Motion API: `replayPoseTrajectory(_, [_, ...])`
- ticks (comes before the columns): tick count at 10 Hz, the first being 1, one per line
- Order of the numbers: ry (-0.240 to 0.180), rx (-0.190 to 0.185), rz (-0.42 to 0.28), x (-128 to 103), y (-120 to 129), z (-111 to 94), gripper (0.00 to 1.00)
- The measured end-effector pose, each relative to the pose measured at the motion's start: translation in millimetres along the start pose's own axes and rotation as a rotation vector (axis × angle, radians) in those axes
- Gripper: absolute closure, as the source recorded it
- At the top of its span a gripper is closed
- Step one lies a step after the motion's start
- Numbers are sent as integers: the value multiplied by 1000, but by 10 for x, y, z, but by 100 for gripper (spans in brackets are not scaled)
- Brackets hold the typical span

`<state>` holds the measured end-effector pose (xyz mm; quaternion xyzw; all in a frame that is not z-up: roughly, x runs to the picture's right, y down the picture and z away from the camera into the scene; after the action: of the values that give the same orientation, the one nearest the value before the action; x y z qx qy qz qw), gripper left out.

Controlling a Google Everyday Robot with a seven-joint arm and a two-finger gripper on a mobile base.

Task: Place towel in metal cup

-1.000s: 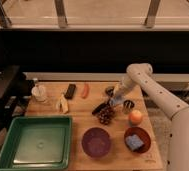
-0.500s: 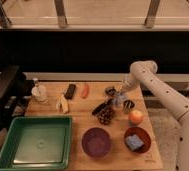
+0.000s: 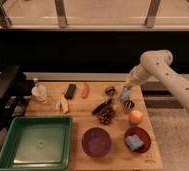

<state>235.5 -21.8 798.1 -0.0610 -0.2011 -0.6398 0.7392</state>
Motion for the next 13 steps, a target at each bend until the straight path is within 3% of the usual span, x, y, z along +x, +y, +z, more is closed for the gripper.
replayPoseTrajectory(2, [21,14,36,-239,133,-489,100])
replayPoseTrajectory(4, [47,16,66,-415,194,-832,100])
replayPoseTrajectory(7, [97,10,87,-487,216,-1166,100])
replayPoseTrajectory(10, [69,41,79,-508,131,-1127,100])
replayPoseTrajectory(13, [-27,77,80,-531,25,-708,100])
